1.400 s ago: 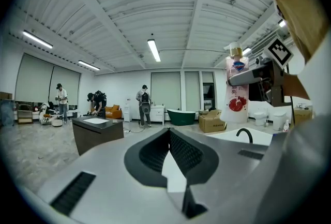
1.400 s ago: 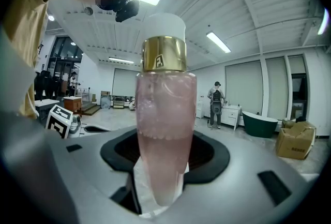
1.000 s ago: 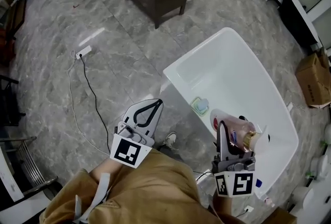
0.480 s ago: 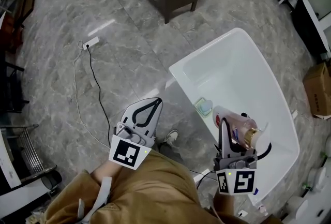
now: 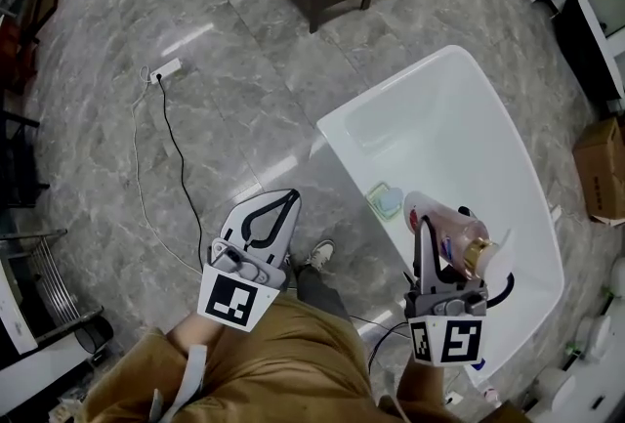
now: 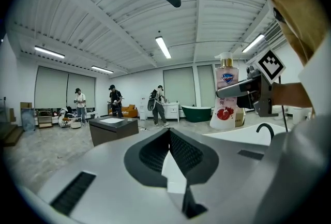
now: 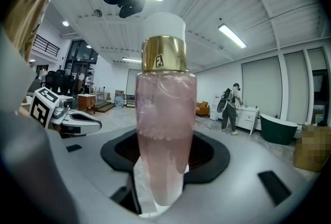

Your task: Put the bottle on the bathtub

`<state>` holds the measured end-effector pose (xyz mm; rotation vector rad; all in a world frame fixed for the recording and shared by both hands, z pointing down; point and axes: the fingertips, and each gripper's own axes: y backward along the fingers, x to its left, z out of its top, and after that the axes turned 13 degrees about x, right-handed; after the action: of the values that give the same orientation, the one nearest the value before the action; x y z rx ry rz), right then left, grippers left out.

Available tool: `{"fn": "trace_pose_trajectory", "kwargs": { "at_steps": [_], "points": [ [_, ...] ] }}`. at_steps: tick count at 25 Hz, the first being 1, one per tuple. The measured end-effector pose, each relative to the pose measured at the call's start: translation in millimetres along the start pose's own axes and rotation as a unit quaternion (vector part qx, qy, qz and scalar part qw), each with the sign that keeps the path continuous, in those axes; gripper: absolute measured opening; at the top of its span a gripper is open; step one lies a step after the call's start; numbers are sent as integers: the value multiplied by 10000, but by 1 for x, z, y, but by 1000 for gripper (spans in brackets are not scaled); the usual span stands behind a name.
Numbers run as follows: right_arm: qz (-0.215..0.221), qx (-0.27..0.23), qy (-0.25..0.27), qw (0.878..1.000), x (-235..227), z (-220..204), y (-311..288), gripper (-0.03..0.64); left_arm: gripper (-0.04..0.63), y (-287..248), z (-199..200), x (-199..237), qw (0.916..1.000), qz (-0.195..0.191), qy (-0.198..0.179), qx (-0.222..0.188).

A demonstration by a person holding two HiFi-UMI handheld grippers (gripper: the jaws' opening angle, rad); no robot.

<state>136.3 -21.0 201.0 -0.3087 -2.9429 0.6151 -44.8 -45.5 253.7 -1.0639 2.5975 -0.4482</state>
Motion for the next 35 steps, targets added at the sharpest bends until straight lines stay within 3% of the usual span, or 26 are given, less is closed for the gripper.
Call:
{"fn": "trace_pose_trajectory", "kwargs": {
  "at_steps": [16,35],
  "points": [
    [126,181,-25,9998,-6,-59,-95,233,8,-48,-59,22,9978,165,546,342],
    [298,337,-38,9990,-3,-119,-184,233,8,-97,-110,35,9956,144,684,617]
  ]
}}
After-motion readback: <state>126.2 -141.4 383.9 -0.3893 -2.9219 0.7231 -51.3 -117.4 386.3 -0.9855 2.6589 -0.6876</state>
